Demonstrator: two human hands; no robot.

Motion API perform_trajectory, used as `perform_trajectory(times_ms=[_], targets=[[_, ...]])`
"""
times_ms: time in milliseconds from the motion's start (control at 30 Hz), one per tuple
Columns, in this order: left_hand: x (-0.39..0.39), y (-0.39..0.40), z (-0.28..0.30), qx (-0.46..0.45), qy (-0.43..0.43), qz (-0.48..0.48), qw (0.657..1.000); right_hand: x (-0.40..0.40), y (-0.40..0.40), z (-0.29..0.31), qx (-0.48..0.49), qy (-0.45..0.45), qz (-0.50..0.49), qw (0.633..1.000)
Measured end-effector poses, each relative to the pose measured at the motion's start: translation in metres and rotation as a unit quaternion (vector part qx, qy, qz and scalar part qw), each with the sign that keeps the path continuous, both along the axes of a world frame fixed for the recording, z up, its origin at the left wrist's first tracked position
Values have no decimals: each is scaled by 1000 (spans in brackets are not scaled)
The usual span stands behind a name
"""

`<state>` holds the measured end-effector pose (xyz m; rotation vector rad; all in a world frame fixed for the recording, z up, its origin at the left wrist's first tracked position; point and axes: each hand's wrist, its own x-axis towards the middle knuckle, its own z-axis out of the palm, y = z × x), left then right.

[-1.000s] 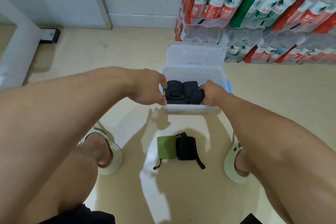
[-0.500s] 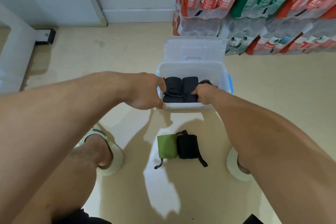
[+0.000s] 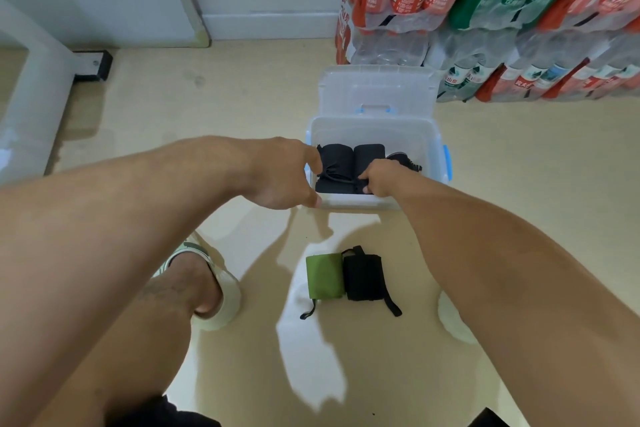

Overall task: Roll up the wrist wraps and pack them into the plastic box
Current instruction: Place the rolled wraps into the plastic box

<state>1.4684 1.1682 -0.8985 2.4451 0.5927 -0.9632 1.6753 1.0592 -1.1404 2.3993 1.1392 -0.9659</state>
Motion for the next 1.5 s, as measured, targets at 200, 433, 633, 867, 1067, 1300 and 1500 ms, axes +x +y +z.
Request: perform_trajectory(times_ms=[200,433,633,867,1067,1300,1500], targets=[[-2,5,0,2,3,1,1000,-9,4,-10,88,-7,-144,986],[4,-1,13,-1,-30,-16,999,-36,-33,30,365,-81,-294,879],[9,-27,24,7,-49,-62,997,-111,-80,26,464,-77,-260,843],[4,-45,23,14,-54,-96,994,-164,-138,-27,195,107,-504,835],[-1,-33,21,18,-47,-84,995,-167,-151,-46,155,249,-547,784],[-2,-13,22,25,-40,-45,998,-164,-145,-39,232,128,-427,865],[-5,0,26,37,-46,-10,998,-166,-129,-5,453,-8,-321,831]])
